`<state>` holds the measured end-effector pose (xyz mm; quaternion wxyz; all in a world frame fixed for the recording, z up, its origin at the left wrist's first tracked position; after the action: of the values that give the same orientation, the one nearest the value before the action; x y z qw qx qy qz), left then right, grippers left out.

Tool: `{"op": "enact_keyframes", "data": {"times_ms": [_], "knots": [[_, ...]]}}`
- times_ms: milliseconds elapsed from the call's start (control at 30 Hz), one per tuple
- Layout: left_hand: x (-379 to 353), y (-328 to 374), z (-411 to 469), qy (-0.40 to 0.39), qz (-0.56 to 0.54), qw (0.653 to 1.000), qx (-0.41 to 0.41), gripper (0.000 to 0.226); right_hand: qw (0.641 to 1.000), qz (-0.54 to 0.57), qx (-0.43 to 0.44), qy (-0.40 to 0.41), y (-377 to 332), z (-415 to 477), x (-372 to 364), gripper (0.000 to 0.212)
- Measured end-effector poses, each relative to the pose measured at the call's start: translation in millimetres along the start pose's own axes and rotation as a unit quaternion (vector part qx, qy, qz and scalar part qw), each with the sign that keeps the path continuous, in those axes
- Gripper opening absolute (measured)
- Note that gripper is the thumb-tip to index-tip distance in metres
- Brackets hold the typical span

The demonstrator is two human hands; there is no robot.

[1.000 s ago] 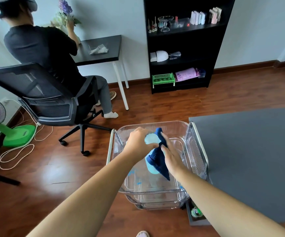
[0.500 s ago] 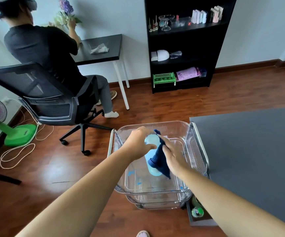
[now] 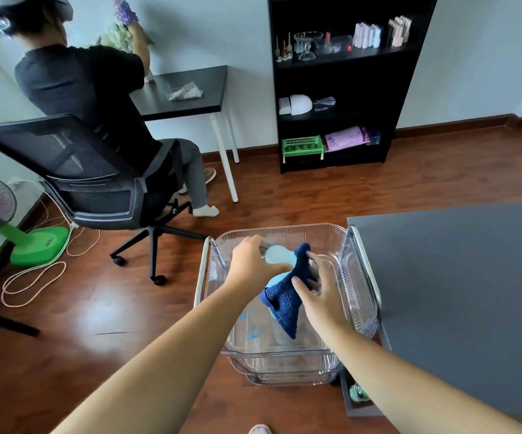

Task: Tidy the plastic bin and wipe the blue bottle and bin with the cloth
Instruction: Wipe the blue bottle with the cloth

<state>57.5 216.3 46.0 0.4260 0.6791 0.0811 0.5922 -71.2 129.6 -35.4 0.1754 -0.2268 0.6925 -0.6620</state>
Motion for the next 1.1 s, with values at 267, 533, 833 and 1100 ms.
{"op": "enact_keyframes", "data": {"times_ms": [267, 533, 833, 1100], "knots": [[-7.8, 7.7, 8.6, -0.076, 0.034, 0.994, -0.073, 0.052, 0.979, -0.042, -0.008, -0.201, -19.3, 36.9, -25.8, 0.041], [-9.3, 11.2, 11.9, -0.091, 0.037, 0.99, -0.105, 0.051, 0.991, -0.075, 0.031, -0.108, 9.2, 5.1, -15.9, 0.047], [-7.2, 16.1, 16.9, -0.165, 0.048, 0.98, -0.097, 0.052, 0.971, -0.146, 0.012, -0.189, -16.5, 42.5, -21.9, 0.038], [-0.7, 2.4, 4.3, -0.015, 0.001, 0.999, -0.049, 0.059, 0.988, -0.115, 0.103, -0.012, -20.0, 18.0, 3.0, 0.023]]}}
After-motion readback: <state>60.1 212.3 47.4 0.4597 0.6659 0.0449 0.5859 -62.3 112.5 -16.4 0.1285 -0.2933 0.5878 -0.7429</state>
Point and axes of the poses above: each hand's wrist, its own z-axis towards the middle knuckle, its own x-axis out of the back of the hand, y = z × x, the point moved 7 cm from there along z, towards the middle knuckle, and after that the axes turned 11 degrees about y, right-handed, at the moved point
